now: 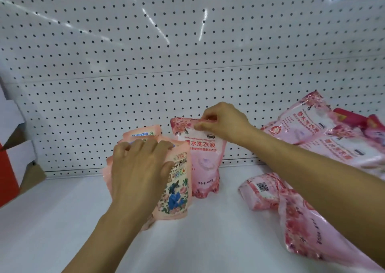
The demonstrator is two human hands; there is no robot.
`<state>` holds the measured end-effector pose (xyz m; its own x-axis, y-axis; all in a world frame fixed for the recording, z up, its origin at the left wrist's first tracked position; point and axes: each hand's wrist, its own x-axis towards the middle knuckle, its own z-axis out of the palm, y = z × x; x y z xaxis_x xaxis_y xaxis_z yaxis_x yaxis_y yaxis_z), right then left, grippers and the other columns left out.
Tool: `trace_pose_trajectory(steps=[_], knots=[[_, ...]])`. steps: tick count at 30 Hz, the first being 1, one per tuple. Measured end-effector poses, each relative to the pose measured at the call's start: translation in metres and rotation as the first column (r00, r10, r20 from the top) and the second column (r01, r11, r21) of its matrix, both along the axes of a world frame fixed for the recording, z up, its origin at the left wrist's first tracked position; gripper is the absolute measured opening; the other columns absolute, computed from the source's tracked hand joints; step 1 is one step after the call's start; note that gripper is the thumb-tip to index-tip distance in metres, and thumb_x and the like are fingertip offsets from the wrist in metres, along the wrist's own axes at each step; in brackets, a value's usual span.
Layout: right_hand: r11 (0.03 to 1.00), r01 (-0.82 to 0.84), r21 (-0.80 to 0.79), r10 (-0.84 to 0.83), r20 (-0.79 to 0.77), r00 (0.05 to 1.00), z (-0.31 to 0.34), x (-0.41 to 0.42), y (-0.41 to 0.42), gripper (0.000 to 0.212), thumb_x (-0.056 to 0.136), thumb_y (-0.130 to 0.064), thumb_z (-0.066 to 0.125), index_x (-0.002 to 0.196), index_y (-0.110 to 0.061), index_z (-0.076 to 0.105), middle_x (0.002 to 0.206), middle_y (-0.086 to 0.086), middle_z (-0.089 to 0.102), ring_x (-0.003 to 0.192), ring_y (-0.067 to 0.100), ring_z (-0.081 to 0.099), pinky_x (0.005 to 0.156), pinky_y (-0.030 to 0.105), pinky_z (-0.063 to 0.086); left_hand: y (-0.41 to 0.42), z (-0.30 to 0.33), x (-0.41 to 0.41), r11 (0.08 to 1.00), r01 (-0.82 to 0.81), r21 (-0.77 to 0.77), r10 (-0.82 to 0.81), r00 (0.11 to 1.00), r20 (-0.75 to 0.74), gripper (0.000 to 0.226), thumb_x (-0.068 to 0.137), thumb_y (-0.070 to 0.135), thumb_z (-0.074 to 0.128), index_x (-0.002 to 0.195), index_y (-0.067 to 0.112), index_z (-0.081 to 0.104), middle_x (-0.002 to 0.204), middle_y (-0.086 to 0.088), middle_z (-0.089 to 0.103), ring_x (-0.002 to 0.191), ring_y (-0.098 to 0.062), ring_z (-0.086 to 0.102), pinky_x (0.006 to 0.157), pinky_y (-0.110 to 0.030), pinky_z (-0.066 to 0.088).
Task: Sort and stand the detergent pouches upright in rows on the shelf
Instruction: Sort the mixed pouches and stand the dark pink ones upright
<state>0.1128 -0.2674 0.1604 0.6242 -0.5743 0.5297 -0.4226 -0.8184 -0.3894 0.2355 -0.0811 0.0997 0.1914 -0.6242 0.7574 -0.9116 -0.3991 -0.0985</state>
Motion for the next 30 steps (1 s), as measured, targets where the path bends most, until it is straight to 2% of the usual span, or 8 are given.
trace_pose_trajectory(steps=[5, 10, 13, 16, 20, 23, 26, 30], knots=[[0.973, -0.154, 0.174, 0.114, 0.218, 0.969, -0.003, -0.056, -0.014, 0.045, 0.094, -0.050, 0.052, 0.089, -0.011, 0.072, 0.083, -0.002, 0.073, 0.076, 0.010, 0.068, 0.070, 0.031, 0.054, -0.009, 0.005, -0.019, 0.992, 0.118, -0.044, -0.117, 0.993, 0.032, 0.037, 0.082, 0.038, 0.065, 0.116, 0.023, 0.066, 0.110, 0.000, 0.067, 0.101, -0.027, 0.062, 0.102, -0.046, 0.028], [0.983, 0.127, 0.132, -0.150, 0.189, 0.970, 0.002, -0.136, -0.085, 0.022, 0.094, -0.025, 0.060, 0.106, -0.010, 0.071, 0.110, 0.001, 0.069, 0.098, 0.016, 0.063, 0.090, 0.029, 0.048, -0.038, 0.016, -0.049, 0.964, 0.264, -0.002, -0.264, 0.963, -0.044, 0.048, 0.080, 0.045, 0.061, 0.123, 0.025, 0.060, 0.121, 0.003, 0.064, 0.111, -0.021, 0.057, 0.110, -0.045, 0.027], [0.913, 0.395, 0.102, -0.407, 0.148, 0.902, -0.001, -0.183, -0.138, 0.038, 0.092, -0.025, 0.062, 0.126, -0.009, 0.060, 0.128, 0.012, 0.059, 0.122, 0.031, 0.051, 0.102, 0.034, 0.038, -0.066, 0.023, -0.067, 0.959, 0.282, 0.022, -0.281, 0.958, -0.050, 0.050, 0.084, 0.041, 0.070, 0.130, 0.024, 0.058, 0.131, 0.002, 0.060, 0.119, -0.022, 0.056, 0.114, -0.048, 0.027], [0.831, 0.528, 0.178, -0.543, 0.046, 0.839, -0.006, -0.216, -0.179, 0.053, 0.090, -0.032, 0.062, 0.136, -0.008, 0.048, 0.134, 0.018, 0.053, 0.123, 0.037, 0.049, 0.098, 0.045, 0.045, -0.094, 0.033, -0.068, 0.977, 0.200, 0.069, -0.198, 0.980, -0.034, 0.061, 0.083, 0.035, 0.074, 0.138, 0.019, 0.054, 0.141, -0.003, 0.056, 0.125, -0.027, 0.055, 0.116, -0.053, 0.025], [0.841, 0.375, 0.390, -0.419, 0.031, 0.907, -0.009, -0.228, -0.200, 0.035, 0.091, -0.019, 0.064, 0.118, 0.004, 0.060, 0.109, 0.024, 0.064, 0.097, 0.035, 0.062, 0.076, 0.035, 0.049, -0.110, 0.049, -0.058, 0.966, 0.035, 0.257, 0.004, 0.989, -0.149, 0.056, 0.092, 0.038, 0.063, 0.143, 0.023, 0.046, 0.139, -0.002, 0.057, 0.131, -0.024, 0.050, 0.120, -0.047, 0.014], [0.877, 0.266, 0.400, -0.327, 0.091, 0.941, -0.010, -0.233, -0.200, 0.019, 0.090, -0.017, 0.067, 0.080, -0.001, 0.064, 0.070, 0.010, 0.055, 0.066, 0.022, 0.051, 0.055, 0.027, 0.036, -0.114, 0.055, -0.053, 0.956, -0.003, 0.293, 0.043, 0.991, -0.128, 0.028, 0.093, 0.042, 0.061, 0.113, 0.023, 0.064, 0.102, -0.001, 0.072, 0.101, -0.025, 0.064, 0.108, -0.041, 0.029], [0.921, 0.161, 0.356, -0.237, 0.182, 0.954, -0.006, -0.225, -0.190, 0.032, 0.091, -0.018, 0.065, 0.062, -0.015, 0.054, 0.058, 0.002, 0.048, 0.052, 0.016, 0.040, 0.051, 0.025, 0.031, -0.118, 0.055, -0.050, 0.962, -0.051, 0.268, 0.073, 0.995, -0.075, 0.026, 0.095, 0.045, 0.056, 0.094, 0.021, 0.067, 0.085, 0.002, 0.072, 0.080, -0.023, 0.065, 0.087, -0.036, 0.040], [0.986, 0.051, 0.156, -0.085, 0.218, 0.972, 0.016, -0.188, -0.164, 0.036, 0.091, -0.022, 0.064, 0.058, -0.013, 0.051, 0.055, 0.000, 0.044, 0.051, 0.014, 0.036, 0.058, 0.028, 0.032, -0.127, 0.051, -0.050, 0.977, -0.070, 0.203, 0.095, 0.989, -0.114, 0.030, 0.097, 0.040, 0.055, 0.081, 0.015, 0.054, 0.075, 0.002, 0.060, 0.072, -0.024, 0.055, 0.083, -0.036, 0.036]])
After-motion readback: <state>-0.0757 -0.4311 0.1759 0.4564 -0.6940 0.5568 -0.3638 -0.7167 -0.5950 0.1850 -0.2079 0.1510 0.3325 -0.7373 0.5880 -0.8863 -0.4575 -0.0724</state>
